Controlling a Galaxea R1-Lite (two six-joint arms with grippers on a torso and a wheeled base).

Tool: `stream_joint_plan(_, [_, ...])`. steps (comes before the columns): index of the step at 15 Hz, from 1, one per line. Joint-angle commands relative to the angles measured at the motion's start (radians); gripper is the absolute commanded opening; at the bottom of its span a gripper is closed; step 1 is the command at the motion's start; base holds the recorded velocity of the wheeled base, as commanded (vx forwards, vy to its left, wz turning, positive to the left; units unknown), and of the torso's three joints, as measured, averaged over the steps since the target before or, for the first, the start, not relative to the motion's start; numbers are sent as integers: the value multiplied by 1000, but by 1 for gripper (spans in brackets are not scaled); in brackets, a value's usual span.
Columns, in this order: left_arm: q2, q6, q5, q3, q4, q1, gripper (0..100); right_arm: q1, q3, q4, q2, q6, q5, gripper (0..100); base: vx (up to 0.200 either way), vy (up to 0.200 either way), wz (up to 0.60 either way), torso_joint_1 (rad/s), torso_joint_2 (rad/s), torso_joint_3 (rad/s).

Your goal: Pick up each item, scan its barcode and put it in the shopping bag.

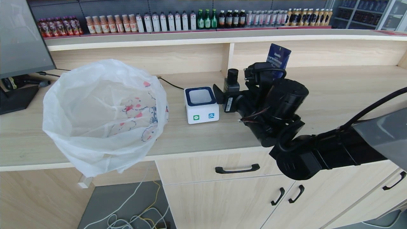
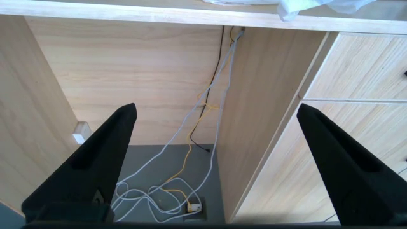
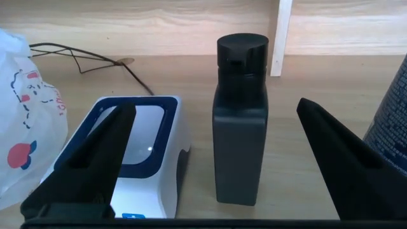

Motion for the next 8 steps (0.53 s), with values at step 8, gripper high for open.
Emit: stream_joint_plan(8, [0, 0, 0, 0, 0, 0, 100, -57, -154, 143, 61, 3, 74, 100, 0, 0, 0, 0, 0, 0])
